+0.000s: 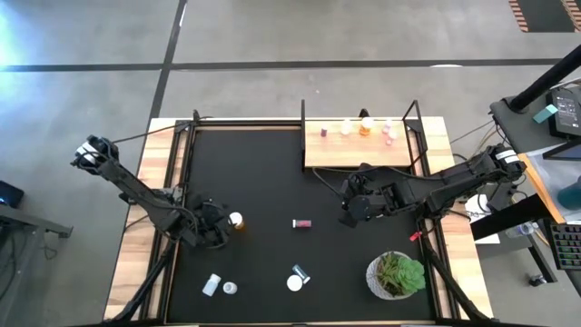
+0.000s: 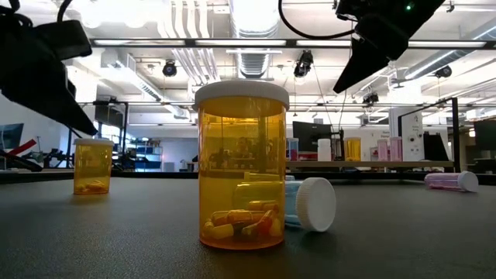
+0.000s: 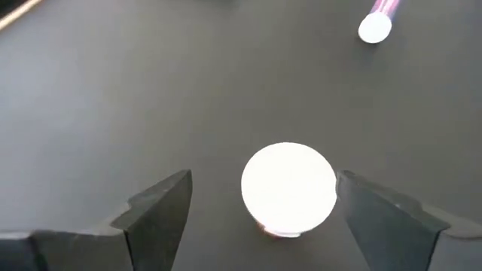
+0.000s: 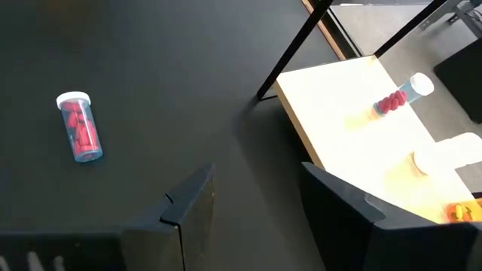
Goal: Pick and place medicine bottles onto shelf by color
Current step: Move the top orange pill bottle to the center of the table
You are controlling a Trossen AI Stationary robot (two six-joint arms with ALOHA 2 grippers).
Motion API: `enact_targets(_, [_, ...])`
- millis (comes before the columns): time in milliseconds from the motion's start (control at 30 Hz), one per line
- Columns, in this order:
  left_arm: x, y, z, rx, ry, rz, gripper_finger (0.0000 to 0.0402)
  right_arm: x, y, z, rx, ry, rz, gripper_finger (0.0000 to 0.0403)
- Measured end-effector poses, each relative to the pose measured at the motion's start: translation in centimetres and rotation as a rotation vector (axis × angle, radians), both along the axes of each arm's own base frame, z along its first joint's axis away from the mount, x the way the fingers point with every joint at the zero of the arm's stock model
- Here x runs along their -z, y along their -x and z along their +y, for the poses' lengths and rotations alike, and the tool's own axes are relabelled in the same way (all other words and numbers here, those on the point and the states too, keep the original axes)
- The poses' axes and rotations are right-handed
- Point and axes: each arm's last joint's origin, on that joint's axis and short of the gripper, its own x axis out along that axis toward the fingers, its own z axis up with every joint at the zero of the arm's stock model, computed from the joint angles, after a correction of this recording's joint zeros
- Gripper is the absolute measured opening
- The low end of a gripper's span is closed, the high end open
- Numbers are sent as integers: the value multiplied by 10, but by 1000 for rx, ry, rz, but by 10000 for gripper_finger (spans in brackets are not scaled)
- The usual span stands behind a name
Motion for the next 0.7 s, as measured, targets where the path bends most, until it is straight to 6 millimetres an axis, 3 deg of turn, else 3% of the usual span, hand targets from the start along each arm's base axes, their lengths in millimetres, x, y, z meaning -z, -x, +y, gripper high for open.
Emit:
enact_targets(500, [28, 4, 3, 3, 53, -74, 310, 0, 0, 0, 0, 0, 0, 183])
enact_targets(700, [31, 2, 1, 7, 40, -65, 275, 0, 0, 0, 0, 0, 0, 183])
